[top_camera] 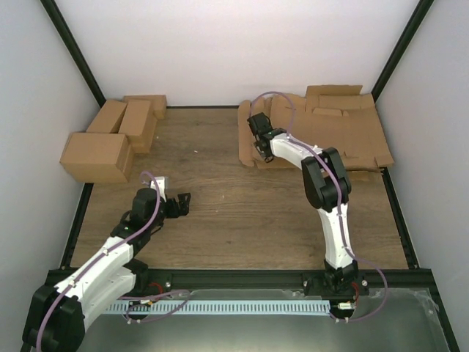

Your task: Fold the paper box

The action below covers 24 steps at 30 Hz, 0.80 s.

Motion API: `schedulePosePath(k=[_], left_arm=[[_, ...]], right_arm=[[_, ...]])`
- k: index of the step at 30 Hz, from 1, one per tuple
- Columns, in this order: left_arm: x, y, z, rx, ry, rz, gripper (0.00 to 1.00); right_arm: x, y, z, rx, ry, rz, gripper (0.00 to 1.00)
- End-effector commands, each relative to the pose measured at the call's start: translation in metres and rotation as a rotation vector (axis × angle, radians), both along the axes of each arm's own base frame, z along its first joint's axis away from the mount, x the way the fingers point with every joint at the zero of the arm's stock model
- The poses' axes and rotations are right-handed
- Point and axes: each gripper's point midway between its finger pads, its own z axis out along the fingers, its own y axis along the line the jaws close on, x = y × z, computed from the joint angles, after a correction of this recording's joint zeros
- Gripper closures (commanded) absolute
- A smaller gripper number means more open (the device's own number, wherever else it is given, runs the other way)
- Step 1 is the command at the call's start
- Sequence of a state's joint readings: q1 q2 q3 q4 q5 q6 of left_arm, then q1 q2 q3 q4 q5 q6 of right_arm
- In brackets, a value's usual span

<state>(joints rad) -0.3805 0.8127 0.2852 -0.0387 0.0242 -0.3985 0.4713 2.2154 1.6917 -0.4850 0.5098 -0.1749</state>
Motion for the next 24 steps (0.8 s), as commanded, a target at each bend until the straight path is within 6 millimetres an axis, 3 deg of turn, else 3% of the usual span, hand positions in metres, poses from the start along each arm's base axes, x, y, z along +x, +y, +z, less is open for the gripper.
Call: schedulePosePath(k=[1, 6, 10, 13, 16, 18, 20, 22, 24], left_arm=[[0.004, -0.003, 0.012, -0.007, -0.043, -0.012, 0.0], [0.004, -0.002, 0.011, -0.007, -0.04, -0.006, 0.0], [0.004, -0.001, 0.011, -0.004, -0.04, -0.002, 0.0], [0.004, 0.001, 0.011, -0.001, -0.037, 0.015, 0.0], [0.004, 0.004, 0.012, 0.0, -0.039, 0.029, 0.0], [0.004, 0.008, 0.012, 0.005, -0.035, 0.052, 0.0], [0.005, 0.018, 0.02, 0.014, -0.046, 0.108, 0.0], [0.005, 0.039, 0.021, 0.04, -0.011, 0.242, 0.0], [0.002, 0.049, 0.024, 0.006, 0.037, 0.33, 0.0]], right_arm=[[0.011, -0.014, 0.084, -0.039, -0.203, -0.046, 0.98], [0.005, -0.045, 0.143, -0.119, -0.325, -0.137, 0.99], [-0.012, -0.061, 0.199, -0.105, -0.413, -0.192, 0.99], [-0.038, -0.049, 0.238, -0.067, -0.462, -0.161, 0.99], [-0.08, -0.008, 0.257, -0.025, -0.475, -0.046, 0.99], [-0.117, 0.027, 0.255, 0.003, -0.451, 0.06, 0.99], [-0.161, 0.066, 0.237, 0.035, -0.388, 0.188, 0.99], [-0.209, 0.103, 0.203, 0.057, -0.275, 0.33, 0.98], [-0.258, 0.136, 0.155, 0.073, -0.116, 0.471, 0.97]])
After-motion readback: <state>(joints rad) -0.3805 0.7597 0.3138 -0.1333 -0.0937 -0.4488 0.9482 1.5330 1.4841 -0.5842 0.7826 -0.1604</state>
